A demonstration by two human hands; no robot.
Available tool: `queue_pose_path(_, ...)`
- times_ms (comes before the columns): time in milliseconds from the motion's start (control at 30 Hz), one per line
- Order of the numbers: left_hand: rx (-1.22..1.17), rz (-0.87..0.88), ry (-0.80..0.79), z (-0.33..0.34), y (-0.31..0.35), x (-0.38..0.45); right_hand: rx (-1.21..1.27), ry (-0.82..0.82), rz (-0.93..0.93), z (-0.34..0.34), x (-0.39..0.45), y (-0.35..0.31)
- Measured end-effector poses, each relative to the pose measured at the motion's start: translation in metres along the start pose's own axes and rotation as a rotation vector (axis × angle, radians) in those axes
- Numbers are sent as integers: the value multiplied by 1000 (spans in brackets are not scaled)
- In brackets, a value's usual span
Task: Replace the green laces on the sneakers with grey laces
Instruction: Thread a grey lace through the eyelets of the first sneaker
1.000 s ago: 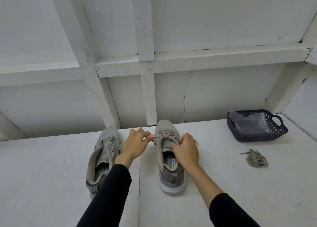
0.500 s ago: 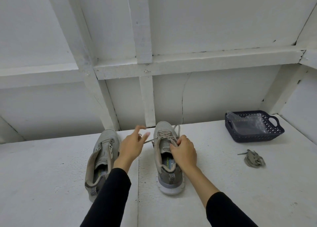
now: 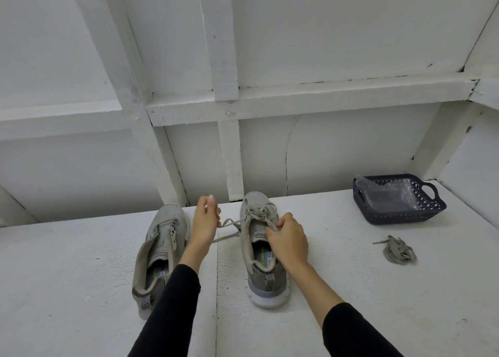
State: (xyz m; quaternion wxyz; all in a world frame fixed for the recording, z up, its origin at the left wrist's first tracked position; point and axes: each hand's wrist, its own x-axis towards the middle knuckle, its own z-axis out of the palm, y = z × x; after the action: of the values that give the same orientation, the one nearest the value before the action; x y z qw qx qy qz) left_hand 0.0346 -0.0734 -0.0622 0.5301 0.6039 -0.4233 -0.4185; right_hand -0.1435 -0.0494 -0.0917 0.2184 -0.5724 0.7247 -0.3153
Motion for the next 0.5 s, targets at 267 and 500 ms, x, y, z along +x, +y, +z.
queue_pose_path(267, 417, 116, -186, 25, -22, -9, 406, -205, 95, -3, 6, -2)
queue_pose_path(500, 451, 82, -165, 36, -36, -11, 950, -252, 317, -33, 21, -22)
